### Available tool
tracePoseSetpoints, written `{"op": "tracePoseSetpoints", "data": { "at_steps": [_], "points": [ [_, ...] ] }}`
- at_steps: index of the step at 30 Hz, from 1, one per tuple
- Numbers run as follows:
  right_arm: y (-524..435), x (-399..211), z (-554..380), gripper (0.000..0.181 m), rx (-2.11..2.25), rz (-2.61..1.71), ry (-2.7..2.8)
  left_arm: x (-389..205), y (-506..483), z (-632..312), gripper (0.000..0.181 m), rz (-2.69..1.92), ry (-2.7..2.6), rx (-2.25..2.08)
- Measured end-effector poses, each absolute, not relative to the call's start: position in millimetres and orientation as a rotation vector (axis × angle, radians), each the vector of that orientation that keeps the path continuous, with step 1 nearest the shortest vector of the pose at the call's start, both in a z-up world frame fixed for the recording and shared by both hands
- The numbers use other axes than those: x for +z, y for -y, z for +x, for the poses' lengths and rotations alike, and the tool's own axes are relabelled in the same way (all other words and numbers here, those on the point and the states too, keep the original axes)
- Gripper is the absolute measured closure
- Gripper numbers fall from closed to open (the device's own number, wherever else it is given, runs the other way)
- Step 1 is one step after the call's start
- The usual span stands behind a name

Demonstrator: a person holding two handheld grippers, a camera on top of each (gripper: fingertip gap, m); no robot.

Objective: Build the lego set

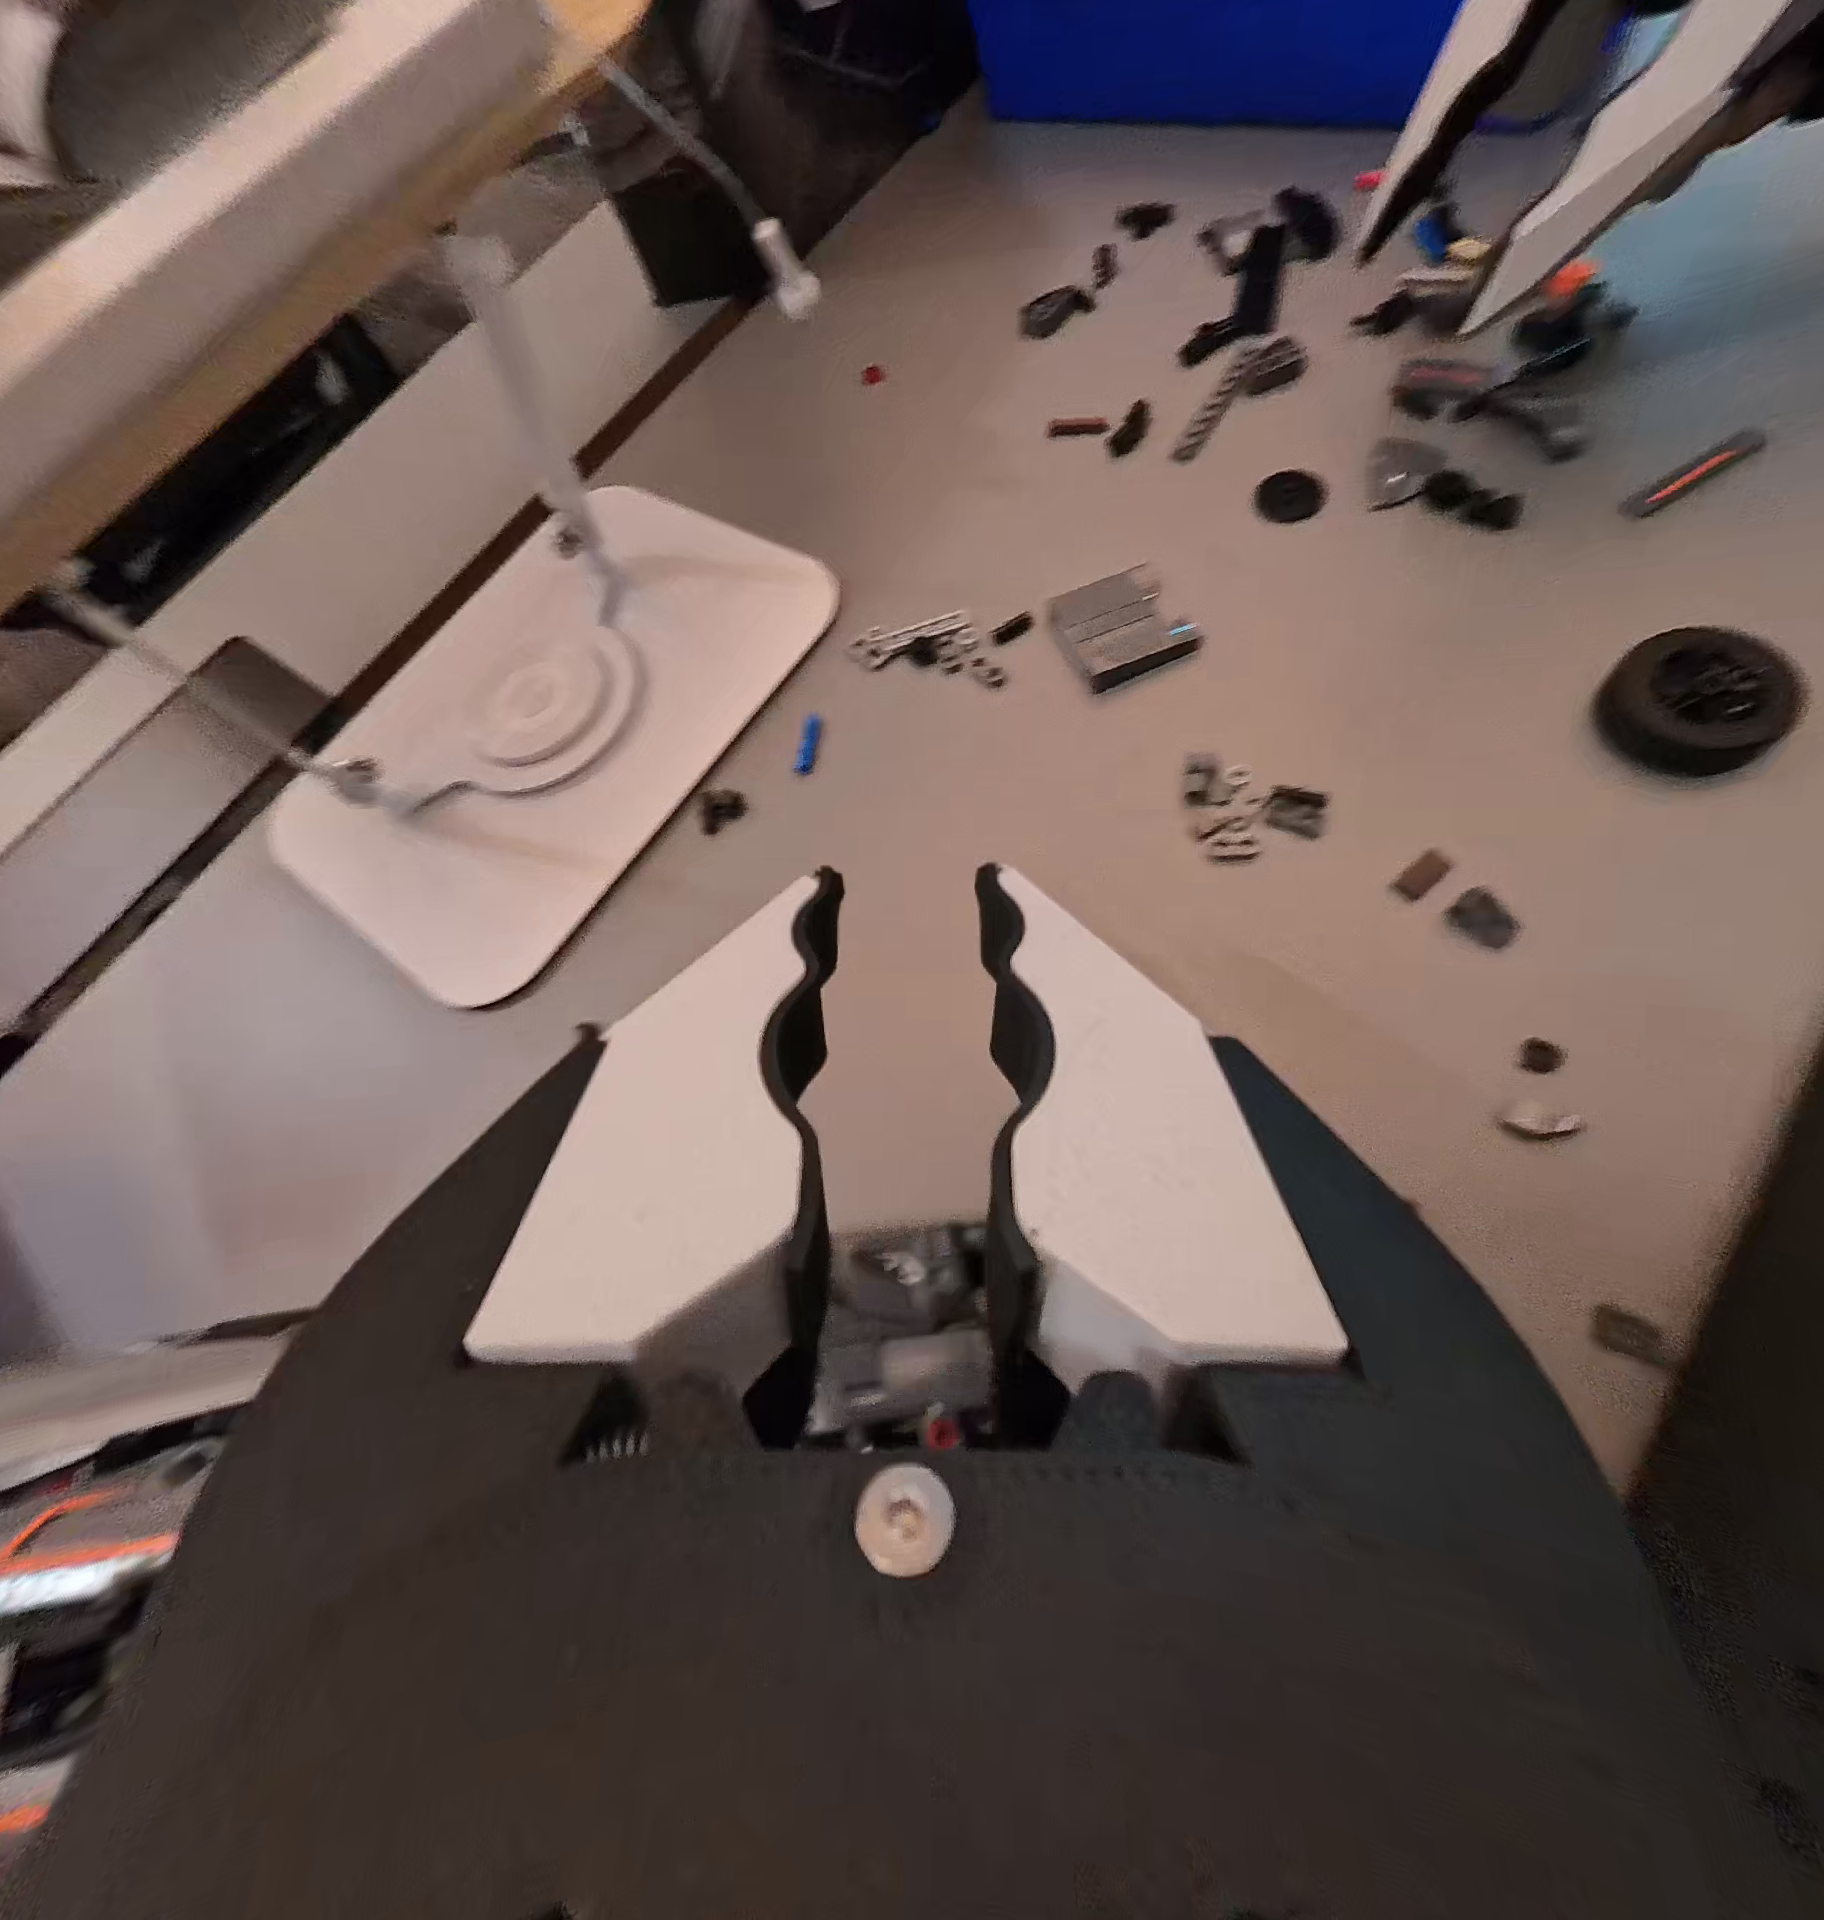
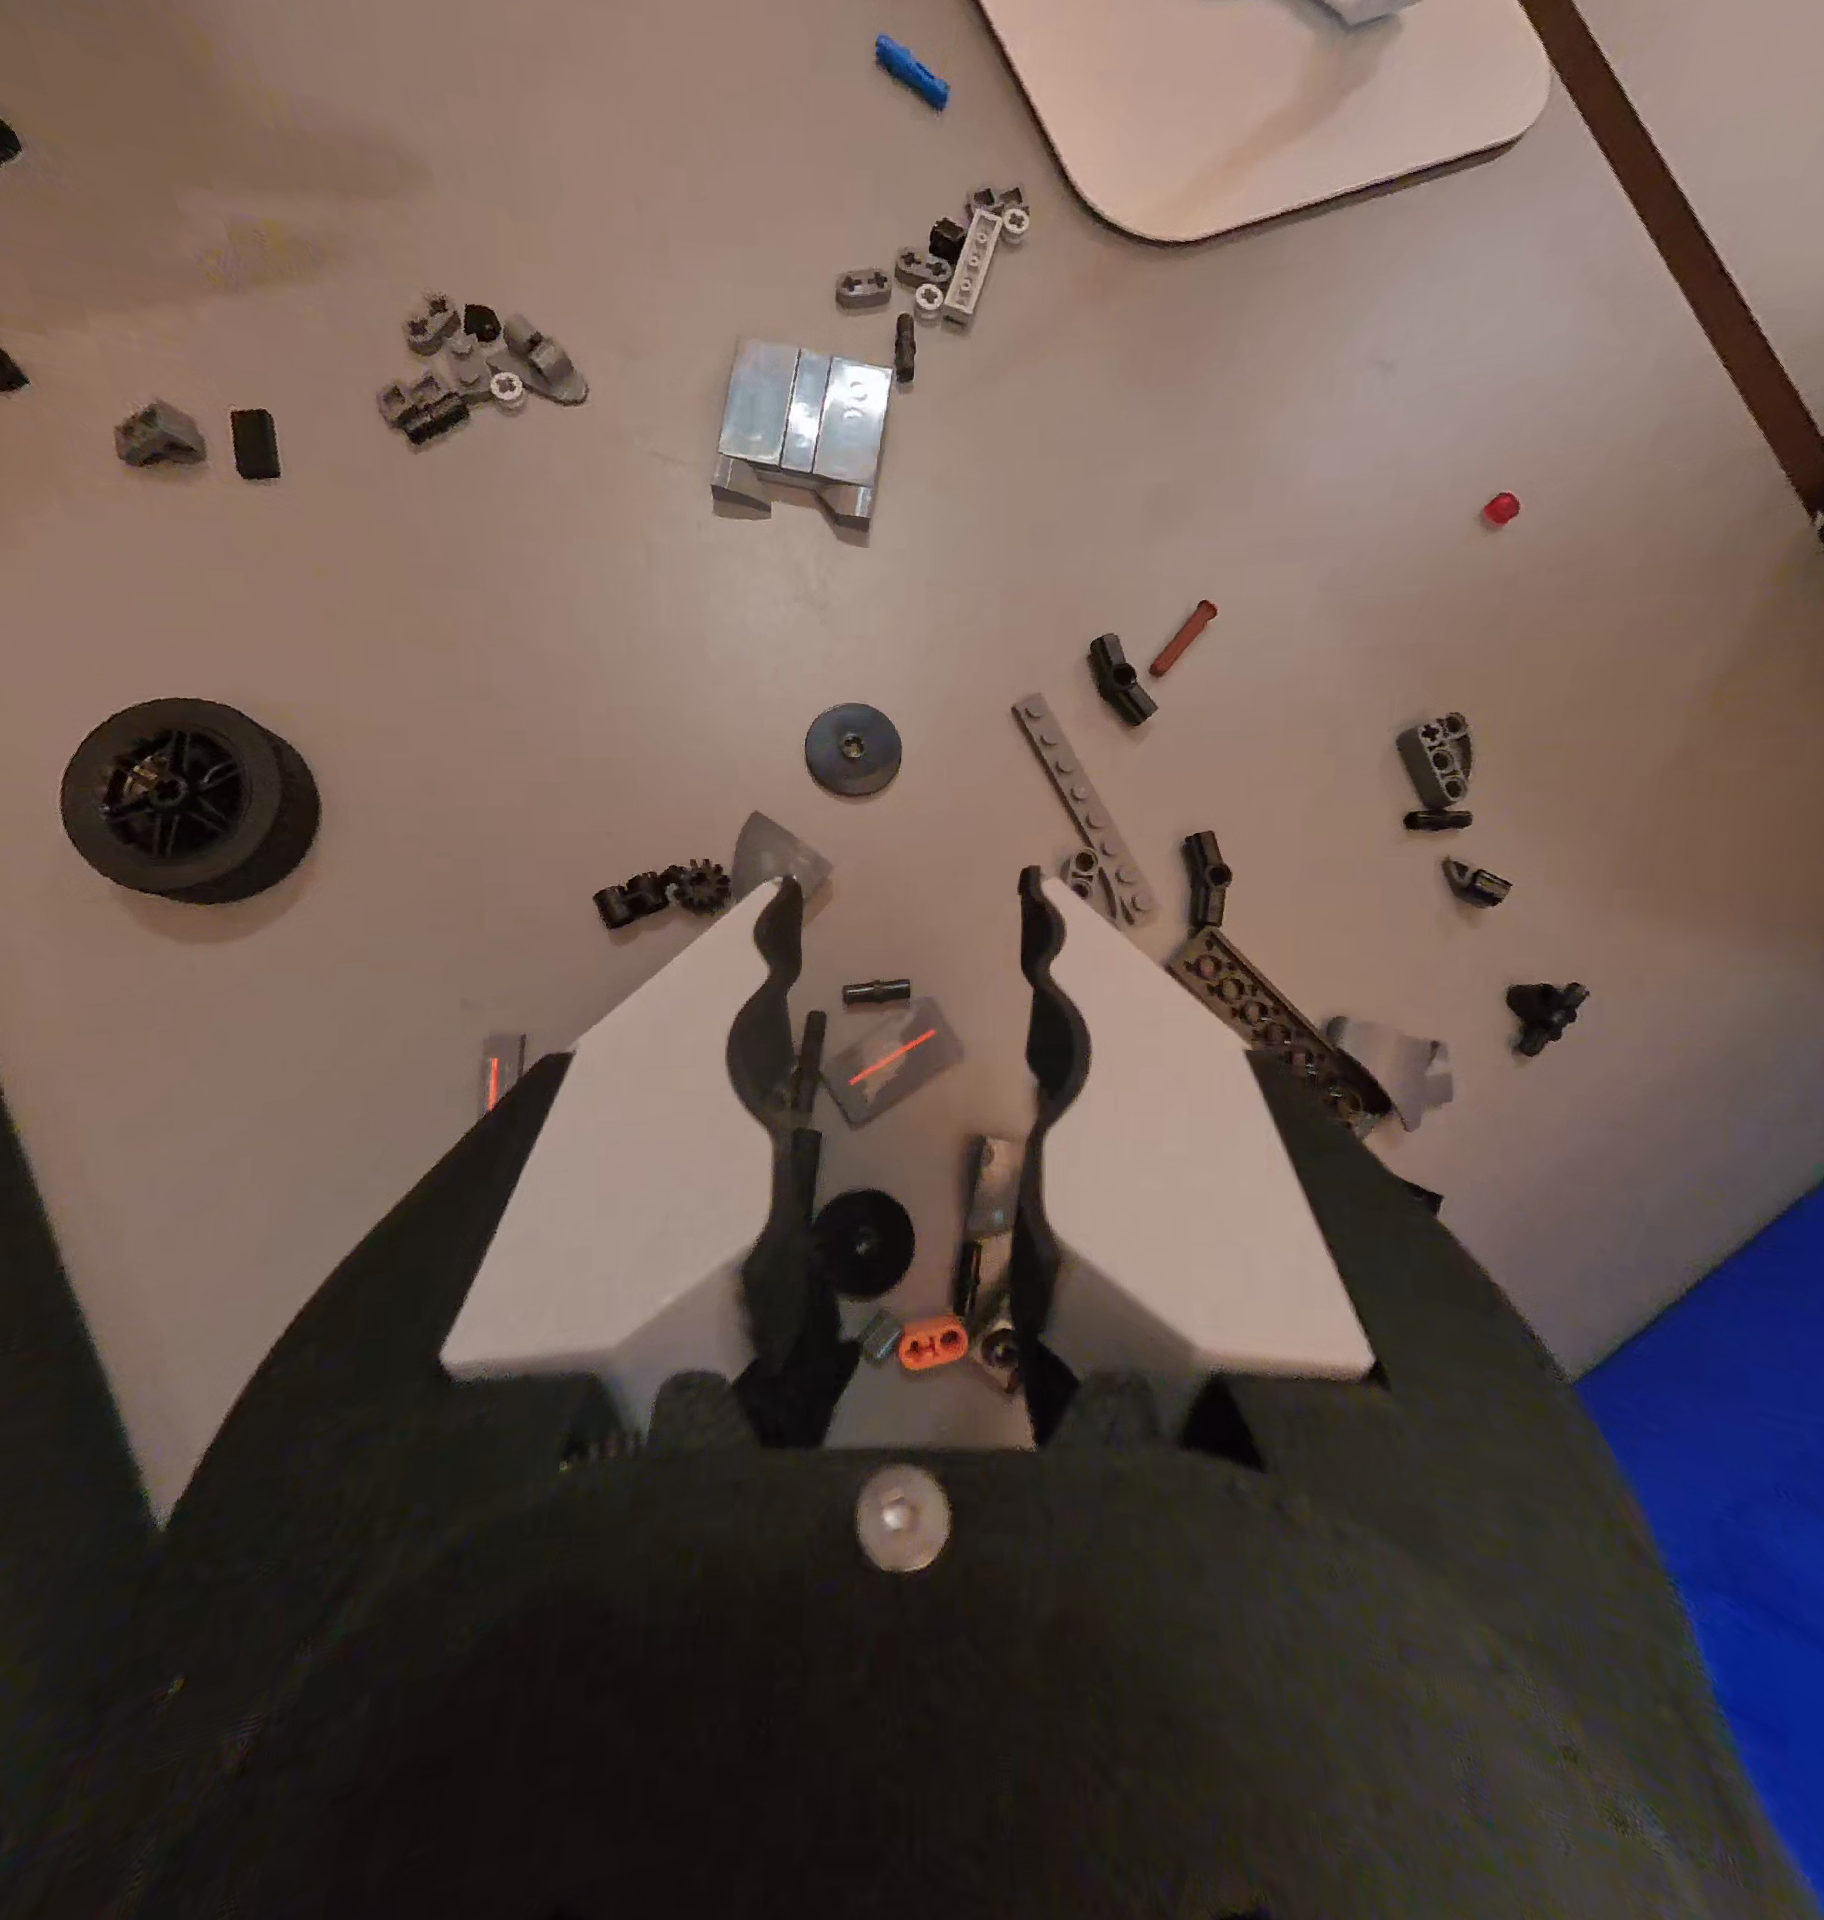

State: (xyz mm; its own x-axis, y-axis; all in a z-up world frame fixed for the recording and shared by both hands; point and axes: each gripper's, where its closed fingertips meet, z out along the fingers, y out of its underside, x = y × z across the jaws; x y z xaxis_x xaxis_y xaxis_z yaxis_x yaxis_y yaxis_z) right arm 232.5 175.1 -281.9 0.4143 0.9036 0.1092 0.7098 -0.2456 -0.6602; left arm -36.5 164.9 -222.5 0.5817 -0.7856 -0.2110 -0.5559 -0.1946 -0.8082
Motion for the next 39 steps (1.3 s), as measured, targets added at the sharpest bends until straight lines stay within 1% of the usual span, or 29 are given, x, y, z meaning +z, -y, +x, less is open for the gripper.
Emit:
{"op": "tracePoseSetpoints", "data": {
  "at_steps": [5, 8, 10, 11, 12, 15, 18, 23, 31, 35, 38, 39],
  "points": [
    [-175, -283, 230, 0.14, 0.39, -2.026, 1.366, -231, -179, -80, 0.153, -1.951, -1.105, -0.259],
    [-175, -285, 230, 0.14, 0.38, -2.032, 1.377, -240, -165, -92, 0.146, -1.953, -1.257, -0.291],
    [-175, -287, 231, 0.14, 0.381, -2.035, 1.377, -253, -142, -89, 0.123, -1.933, -1.431, -0.369],
    [-175, -287, 230, 0.14, 0.384, -2.037, 1.377, -258, -133, -87, 0.116, -1.905, -1.508, -0.37],
    [-176, -288, 230, 0.14, 0.384, -2.039, 1.377, -263, -125, -86, 0.114, -1.877, -1.584, -0.352],
    [-176, -288, 231, 0.14, 0.379, -2.04, 1.377, -276, -113, -84, 0.092, -1.837, -1.721, -0.262],
    [-176, -287, 232, 0.14, 0.374, -2.04, 1.378, -290, -105, -83, 0.08, -1.831, -1.832, -0.172],
    [-176, -289, 235, 0.14, 0.374, -2.045, 1.388, -309, -103, -90, 0.077, -1.869, -1.91, -0.072],
    [-174, -287, 233, 0.14, 0.382, -2.016, 1.408, -302, -110, -122, 0.064, -1.917, -1.857, -0.045],
    [-168, -275, 223, 0.143, 0.406, -1.931, 1.435, -302, -105, -137, 0.063, -1.938, -1.846, -0.058],
    [-169, -282, 224, 0.142, 0.39, -1.954, 1.448, -305, -101, -148, 0.054, -1.943, -1.877, -0.026],
    [-170, -286, 226, 0.142, 0.382, -1.97, 1.449, -305, -100, -154, 0.054, -1.958, -1.885, -0.009]
  ]
}}
